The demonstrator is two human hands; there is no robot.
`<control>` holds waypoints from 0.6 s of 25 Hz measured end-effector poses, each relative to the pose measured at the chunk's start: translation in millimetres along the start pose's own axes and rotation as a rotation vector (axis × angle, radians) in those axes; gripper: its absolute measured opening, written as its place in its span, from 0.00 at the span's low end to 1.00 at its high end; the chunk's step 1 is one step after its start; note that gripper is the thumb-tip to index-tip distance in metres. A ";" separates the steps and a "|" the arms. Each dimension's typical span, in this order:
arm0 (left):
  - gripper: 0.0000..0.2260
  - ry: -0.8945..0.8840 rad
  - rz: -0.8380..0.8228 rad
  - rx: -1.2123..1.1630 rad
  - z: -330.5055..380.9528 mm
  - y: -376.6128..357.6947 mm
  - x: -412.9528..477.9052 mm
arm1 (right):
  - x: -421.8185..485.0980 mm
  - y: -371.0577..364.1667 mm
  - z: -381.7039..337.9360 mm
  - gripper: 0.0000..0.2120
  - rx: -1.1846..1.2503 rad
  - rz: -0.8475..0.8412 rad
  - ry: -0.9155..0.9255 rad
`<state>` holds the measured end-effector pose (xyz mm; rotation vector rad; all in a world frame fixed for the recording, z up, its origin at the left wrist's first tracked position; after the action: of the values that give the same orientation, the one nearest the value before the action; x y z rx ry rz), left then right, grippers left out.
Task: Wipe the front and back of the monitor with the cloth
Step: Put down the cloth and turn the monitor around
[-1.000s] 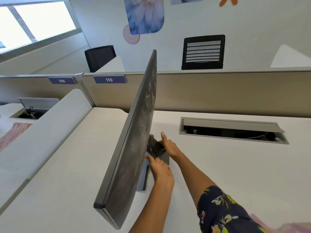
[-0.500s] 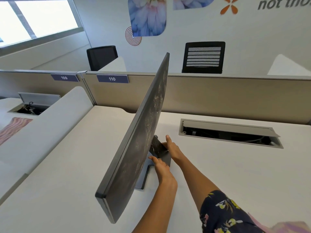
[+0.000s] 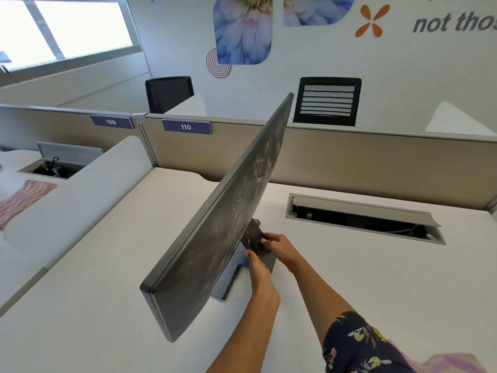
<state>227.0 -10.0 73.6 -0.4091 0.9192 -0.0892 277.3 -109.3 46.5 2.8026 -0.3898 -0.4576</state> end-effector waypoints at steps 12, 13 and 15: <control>0.22 -0.063 0.038 0.200 4.4 6.6 7.2 | -9.7 -2.6 8.8 0.20 -0.016 0.033 0.015; 0.22 -0.064 0.043 0.217 4.9 7.6 5.1 | -11.6 -3.4 8.7 0.20 -0.018 0.044 0.016; 0.23 -0.069 0.050 0.224 5.2 10.6 6.0 | -15.4 -4.4 9.2 0.20 -0.013 0.069 0.015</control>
<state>233.7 -0.1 67.8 -0.1800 0.8408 -0.1303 261.0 -102.6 41.0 2.7682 -0.4774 -0.4225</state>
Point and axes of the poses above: each hand's wrist, its own x-axis towards the middle knuckle, its own y-axis out of the back of the hand, z = x × y, the point moved 5 cm from there along x, towards the middle knuckle, and after that the axes turned 4 degrees about y, right-handed, at the moved point
